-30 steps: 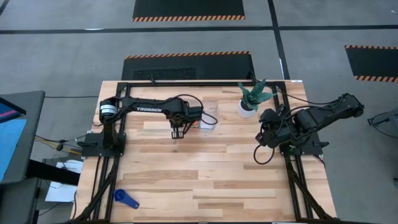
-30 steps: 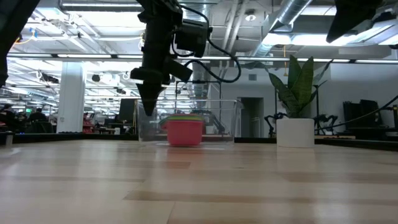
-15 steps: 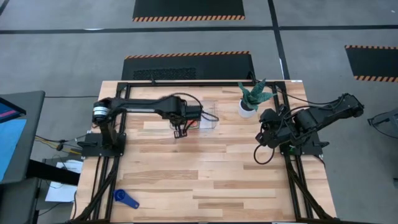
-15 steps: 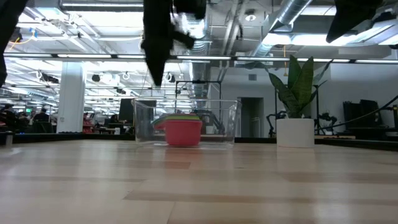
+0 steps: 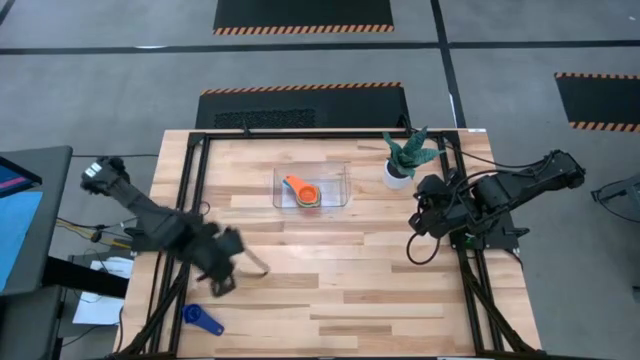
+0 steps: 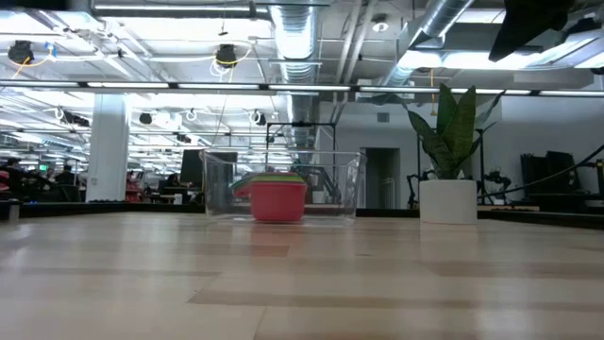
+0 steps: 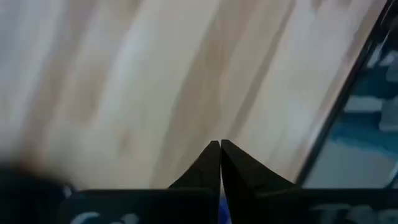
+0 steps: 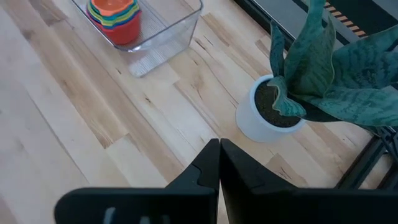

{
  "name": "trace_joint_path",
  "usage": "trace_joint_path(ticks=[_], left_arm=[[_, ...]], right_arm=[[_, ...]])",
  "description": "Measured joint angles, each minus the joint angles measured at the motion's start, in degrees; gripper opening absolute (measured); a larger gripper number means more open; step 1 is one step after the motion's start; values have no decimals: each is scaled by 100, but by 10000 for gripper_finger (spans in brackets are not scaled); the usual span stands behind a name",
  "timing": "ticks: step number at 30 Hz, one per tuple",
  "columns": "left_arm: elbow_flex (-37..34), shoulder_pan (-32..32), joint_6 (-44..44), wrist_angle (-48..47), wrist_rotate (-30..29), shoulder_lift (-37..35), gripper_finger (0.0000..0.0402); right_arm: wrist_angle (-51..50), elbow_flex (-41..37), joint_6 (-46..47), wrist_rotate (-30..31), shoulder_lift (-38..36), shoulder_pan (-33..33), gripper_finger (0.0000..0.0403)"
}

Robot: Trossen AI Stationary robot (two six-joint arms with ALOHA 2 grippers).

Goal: Nest measuring cups in basket
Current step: Stack the blue measuring cup on top of the orange measuring cup in the transparent bin

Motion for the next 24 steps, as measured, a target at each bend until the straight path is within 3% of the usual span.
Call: trace_joint_path(ticks=[5,10,18,24], left_arm=[[-177,-1205,-1196,-31,673,389,0],[-178,-1790,-1238,-273,1160,1235,0],[-180,-1848,701,223,1419,2535,32],[-185,-1893,979,235,1460,2952,78]], right_arm=[[148,0,2,1,-2,0,33],[159,0,2,1,0,0,33],[214,0,5,-2,-1,0,33],[313,0,11,-102,-2,4,33]])
